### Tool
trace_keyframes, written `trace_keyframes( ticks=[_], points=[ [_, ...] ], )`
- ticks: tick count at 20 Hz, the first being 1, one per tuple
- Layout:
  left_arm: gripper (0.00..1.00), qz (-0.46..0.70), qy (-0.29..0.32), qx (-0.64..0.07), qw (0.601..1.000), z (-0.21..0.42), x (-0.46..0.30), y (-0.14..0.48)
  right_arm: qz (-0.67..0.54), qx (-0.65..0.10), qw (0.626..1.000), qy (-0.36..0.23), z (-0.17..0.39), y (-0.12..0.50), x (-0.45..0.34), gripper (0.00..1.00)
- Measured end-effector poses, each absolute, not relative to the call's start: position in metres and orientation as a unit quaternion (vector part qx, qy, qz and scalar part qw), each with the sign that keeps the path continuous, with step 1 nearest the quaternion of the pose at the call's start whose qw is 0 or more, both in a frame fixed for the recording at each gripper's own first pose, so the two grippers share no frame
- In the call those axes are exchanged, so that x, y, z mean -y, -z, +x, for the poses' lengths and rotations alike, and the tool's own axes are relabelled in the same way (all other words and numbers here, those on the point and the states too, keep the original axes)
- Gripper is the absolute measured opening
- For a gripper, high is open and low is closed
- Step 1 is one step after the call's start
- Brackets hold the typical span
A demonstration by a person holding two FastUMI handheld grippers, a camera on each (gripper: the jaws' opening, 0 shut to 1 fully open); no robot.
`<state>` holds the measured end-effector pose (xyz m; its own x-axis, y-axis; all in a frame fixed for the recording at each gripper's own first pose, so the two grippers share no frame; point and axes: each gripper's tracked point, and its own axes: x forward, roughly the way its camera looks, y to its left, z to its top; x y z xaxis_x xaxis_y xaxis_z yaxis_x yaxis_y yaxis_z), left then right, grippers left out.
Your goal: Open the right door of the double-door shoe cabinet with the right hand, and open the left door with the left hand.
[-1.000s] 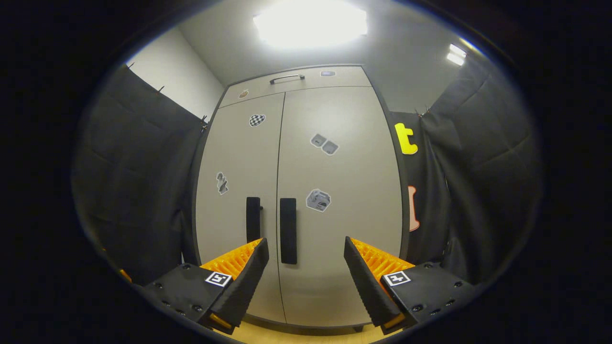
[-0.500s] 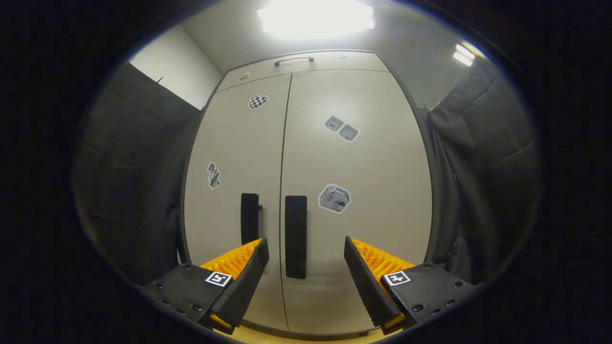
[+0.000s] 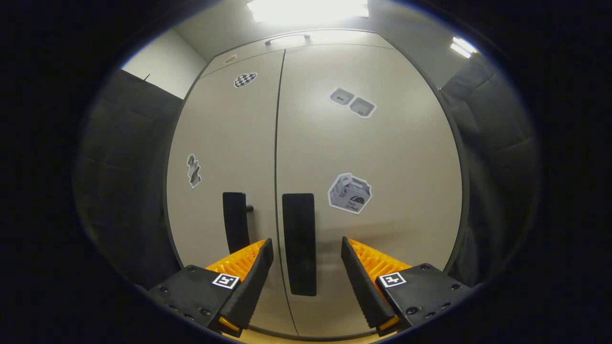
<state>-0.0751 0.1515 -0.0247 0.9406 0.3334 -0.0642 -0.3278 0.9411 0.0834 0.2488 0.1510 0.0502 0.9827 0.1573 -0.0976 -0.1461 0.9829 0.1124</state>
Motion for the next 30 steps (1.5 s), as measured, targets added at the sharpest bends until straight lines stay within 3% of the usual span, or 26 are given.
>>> trace_keyframes(
  ticks=[2,7,9,10,11,13,14,15,30],
  points=[
    [0.88,0.036,-0.169,-0.040,0.984,-0.075,-0.153,0.025,0.052,-0.066,0.994,-0.073,0.255,-0.046,-0.153,0.73],
    [0.88,0.038,-0.172,-0.044,0.983,-0.077,-0.158,0.026,0.055,-0.088,0.992,-0.069,0.260,-0.039,-0.160,0.69],
    [0.88,0.036,-0.171,-0.046,0.984,-0.078,-0.160,0.028,0.054,-0.101,0.991,-0.062,0.259,-0.037,-0.159,0.37],
    [0.87,0.035,-0.171,-0.046,0.984,-0.078,-0.160,0.027,0.052,-0.104,0.992,-0.058,0.261,-0.035,-0.158,0.40],
    [0.87,0.035,-0.169,-0.046,0.984,-0.078,-0.160,0.027,0.042,-0.111,0.991,-0.062,0.260,-0.034,-0.159,0.29],
    [0.87,0.038,-0.168,-0.044,0.984,-0.079,-0.161,0.025,0.035,-0.123,0.989,-0.067,0.261,-0.031,-0.160,0.23],
    [0.88,0.038,-0.166,-0.041,0.985,-0.078,-0.160,0.023,0.043,-0.121,0.989,-0.070,0.255,-0.038,-0.159,0.13],
    [0.88,0.038,-0.164,-0.037,0.985,-0.078,-0.159,0.021,0.045,-0.128,0.988,-0.073,0.258,-0.034,-0.160,0.10],
    [0.87,0.023,-0.086,-0.014,0.996,-0.062,-0.111,0.008,0.066,-0.140,0.981,-0.117,0.191,-0.045,-0.140,0.12]
  ],
)
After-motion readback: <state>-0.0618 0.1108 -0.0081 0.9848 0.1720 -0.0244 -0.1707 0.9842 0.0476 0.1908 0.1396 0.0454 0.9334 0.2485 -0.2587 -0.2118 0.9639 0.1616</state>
